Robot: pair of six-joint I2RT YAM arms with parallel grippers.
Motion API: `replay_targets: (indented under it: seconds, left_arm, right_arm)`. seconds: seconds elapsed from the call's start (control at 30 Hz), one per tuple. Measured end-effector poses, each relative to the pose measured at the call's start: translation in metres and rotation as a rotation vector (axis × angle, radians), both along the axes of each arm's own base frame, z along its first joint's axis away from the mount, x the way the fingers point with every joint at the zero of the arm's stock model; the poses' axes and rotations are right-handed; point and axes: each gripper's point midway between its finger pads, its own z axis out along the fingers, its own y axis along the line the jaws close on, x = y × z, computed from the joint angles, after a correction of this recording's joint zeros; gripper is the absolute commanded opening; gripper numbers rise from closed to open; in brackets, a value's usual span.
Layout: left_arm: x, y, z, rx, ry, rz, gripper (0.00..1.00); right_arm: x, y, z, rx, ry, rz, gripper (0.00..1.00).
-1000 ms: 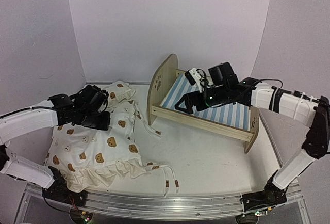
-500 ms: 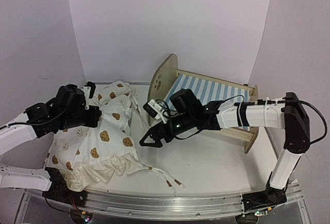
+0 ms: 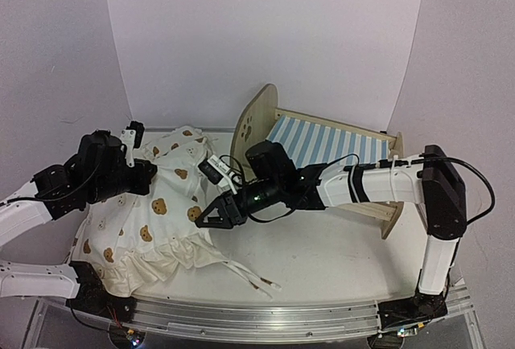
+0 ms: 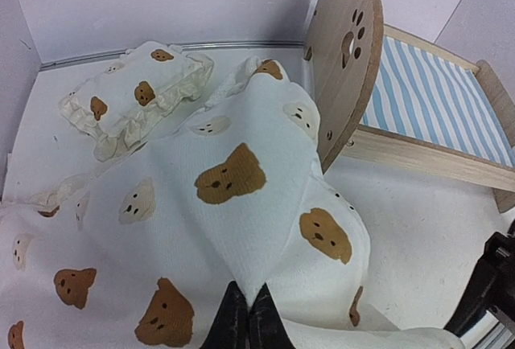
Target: Set up the pet bed
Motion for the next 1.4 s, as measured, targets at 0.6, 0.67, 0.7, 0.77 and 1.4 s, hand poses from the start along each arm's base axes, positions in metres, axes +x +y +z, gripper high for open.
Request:
replay_targets:
  seconds: [0.6, 0.67, 0.7, 0.77, 1.4]
  left_arm:
    - [0.026, -0.042, -0.005, 0.031, 0.031, -0.090, 0.82]
    - [0.028, -0.042, 0.011, 0.015, 0.009, -0.085, 0.98]
    - [0.028, -0.042, 0.021, 0.003, -0.004, -0.083, 0.99]
    - [0.028, -0.043, 0.043, -0.022, -0.027, -0.089, 0.99]
    - [0.031, -0.002, 0.085, -0.119, -0.011, 0.140, 0.99]
  right_arm:
    - [0.018, 0.023, 0.086, 0.225, 0.047, -0.121, 0.00]
    - [0.035, 0.019, 0.094, 0.210, 0.041, -0.253, 0.00]
    - [0.043, 0.015, 0.098, 0.198, 0.038, -0.322, 0.00]
    - [0.057, 0.006, 0.108, 0.183, 0.018, -0.436, 0.00]
    - [0.038, -0.060, 0.246, 0.316, -0.536, -0.364, 0.00]
